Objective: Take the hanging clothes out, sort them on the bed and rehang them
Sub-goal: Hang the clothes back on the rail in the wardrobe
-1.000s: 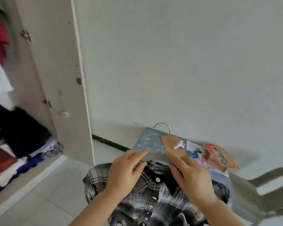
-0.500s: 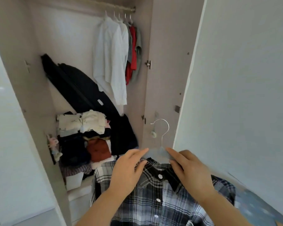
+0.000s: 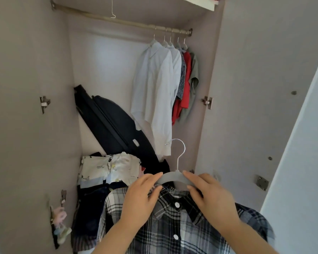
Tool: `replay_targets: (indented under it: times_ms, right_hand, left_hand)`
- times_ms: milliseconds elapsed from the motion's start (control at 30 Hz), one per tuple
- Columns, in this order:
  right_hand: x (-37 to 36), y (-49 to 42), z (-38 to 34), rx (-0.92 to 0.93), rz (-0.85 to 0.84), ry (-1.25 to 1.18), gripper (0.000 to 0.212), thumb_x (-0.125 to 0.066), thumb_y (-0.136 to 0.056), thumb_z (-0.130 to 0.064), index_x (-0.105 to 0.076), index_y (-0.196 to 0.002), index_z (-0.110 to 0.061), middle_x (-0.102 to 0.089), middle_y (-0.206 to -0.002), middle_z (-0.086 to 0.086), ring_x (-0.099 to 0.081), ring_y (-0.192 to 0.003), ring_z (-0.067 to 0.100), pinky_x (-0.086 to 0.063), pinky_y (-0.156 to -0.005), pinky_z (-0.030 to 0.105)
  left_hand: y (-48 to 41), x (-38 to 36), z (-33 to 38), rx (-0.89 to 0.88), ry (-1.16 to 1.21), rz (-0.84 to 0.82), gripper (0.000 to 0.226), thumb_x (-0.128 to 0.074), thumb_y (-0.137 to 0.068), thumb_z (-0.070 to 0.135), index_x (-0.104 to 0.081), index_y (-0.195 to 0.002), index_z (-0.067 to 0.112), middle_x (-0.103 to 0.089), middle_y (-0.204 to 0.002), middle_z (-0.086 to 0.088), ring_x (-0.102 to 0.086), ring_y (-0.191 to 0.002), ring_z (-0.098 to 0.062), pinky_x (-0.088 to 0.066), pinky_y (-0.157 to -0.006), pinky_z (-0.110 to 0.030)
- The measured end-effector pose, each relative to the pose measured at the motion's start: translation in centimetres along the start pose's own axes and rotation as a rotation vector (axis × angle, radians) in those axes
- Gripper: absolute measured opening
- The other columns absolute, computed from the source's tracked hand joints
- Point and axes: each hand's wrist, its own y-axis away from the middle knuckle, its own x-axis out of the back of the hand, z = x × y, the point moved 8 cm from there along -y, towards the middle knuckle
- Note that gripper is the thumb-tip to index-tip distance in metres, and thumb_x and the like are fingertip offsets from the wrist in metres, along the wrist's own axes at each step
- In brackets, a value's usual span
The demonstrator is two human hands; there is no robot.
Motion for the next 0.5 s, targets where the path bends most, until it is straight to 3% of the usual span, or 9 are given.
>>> replay_targets:
  times_ms: [167, 300, 400, 500]
  right_hand:
    - [-5.4, -7.7, 3.2, 0.091, 0.040, -0.042, 0.042, -0.080, -0.069, -0.016, -0.068, -0.109, -0.024, -0.064, -0.080, -0.006, -0.061, -0.063, 0.010, -0.047, -0.038, 0.020]
    - [-8.6, -14.2, 5.2, 0.139, 0.025, -0.091, 0.040, -0.079, -0.071, -0.015, -0.068, -0.109, -0.022, -0.064, -0.082, -0.005, -0.062, -0.066, 0.013, -0.050, -0.038, 0.026]
    - [-10.7, -19.2, 6.2, 0.160, 0.004, -0.129, 0.038, -0.075, -0.075, -0.015, -0.067, -0.112, -0.023, -0.063, -0.083, -0.003, -0.063, -0.069, 0.015, -0.051, -0.039, 0.030]
    - [-12.6, -24.0, 6.7, 0.174, -0.002, -0.153, 0.038, -0.069, -0.081, -0.018, -0.063, -0.117, -0.027, -0.062, -0.087, -0.003, -0.061, -0.073, 0.017, -0.052, -0.044, 0.034]
  left_hand:
    - [-7.6, -1.4, -4.6, 0.021, -0.055, 0.068, 0.039, -0.062, -0.087, 0.019, -0.056, -0.124, 0.029, -0.050, -0.105, 0.021, -0.047, -0.092, 0.009, -0.031, -0.084, 0.003]
    - [-13.5, -1.7, -7.2, 0.069, -0.085, 0.115, 0.038, -0.061, -0.088, 0.018, -0.056, -0.125, 0.027, -0.051, -0.106, 0.019, -0.045, -0.092, 0.015, -0.030, -0.083, 0.004]
    - [-18.0, -1.3, -9.1, 0.094, -0.106, 0.169, 0.038, -0.062, -0.087, 0.017, -0.057, -0.124, 0.026, -0.051, -0.102, 0.020, -0.049, -0.089, 0.011, -0.034, -0.081, 0.001]
    - [-22.4, -0.5, -10.9, 0.096, -0.164, 0.194, 0.039, -0.062, -0.087, 0.016, -0.056, -0.125, 0.023, -0.052, -0.108, 0.015, -0.046, -0.092, 0.008, -0.028, -0.084, 0.005]
